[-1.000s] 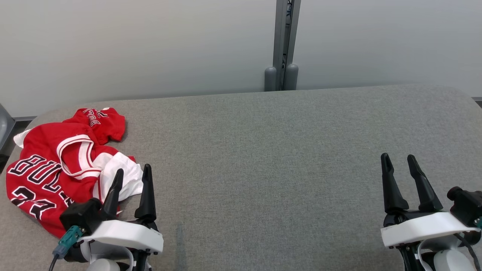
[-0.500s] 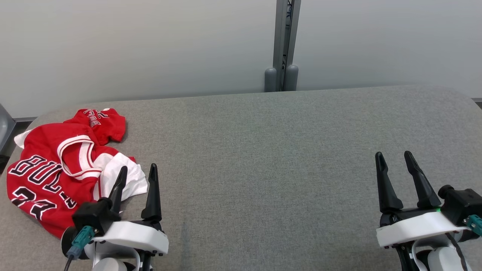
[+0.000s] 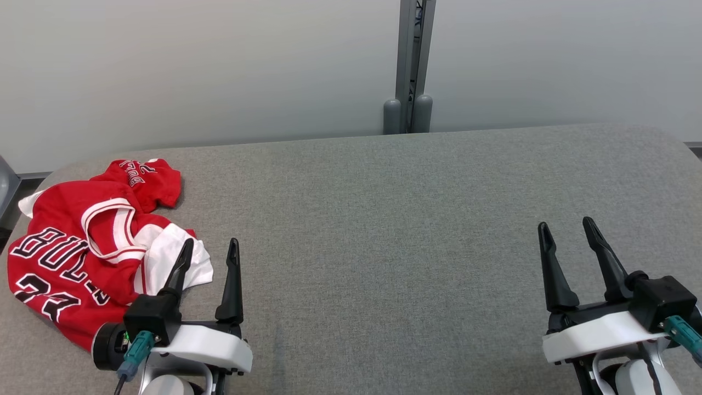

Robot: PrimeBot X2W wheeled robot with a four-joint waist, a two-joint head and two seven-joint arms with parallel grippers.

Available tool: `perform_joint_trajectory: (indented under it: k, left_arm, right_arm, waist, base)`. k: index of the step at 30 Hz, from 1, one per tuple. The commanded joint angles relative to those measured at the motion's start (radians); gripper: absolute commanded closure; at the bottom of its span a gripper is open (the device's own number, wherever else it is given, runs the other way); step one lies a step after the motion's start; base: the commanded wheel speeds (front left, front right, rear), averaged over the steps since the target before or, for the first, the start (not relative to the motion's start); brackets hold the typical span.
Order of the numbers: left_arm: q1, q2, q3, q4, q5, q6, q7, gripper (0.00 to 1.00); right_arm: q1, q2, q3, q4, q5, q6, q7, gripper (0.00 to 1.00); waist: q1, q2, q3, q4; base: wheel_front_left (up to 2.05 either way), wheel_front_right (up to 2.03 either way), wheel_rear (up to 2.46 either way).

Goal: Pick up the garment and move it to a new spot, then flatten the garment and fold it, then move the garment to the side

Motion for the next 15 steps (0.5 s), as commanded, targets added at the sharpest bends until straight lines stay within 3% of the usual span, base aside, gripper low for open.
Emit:
perform_joint_trajectory:
  k: [1, 15]
  left_arm:
    - [-0.018, 0.006, -0.003, -0.003, 0.021, 0.007, -0.008, 0.0]
    - [-0.018, 0.006, -0.013, 0.002, 0.091, 0.016, -0.027, 0.0]
  right_arm:
    - [-0.01, -0.009, 0.0, -0.004, -0.022, 0.002, -0.01, 0.0]
    - [-0.015, -0.009, 0.007, -0.006, -0.099, 0.002, -0.03, 0.0]
  waist:
    - [0.0, 0.0, 0.0, 0.0]
    - [0.0, 0.0, -0.003, -0.001]
  base:
    - [0.0, 0.0, 0.0]
    - [0.0, 0.0, 0.0]
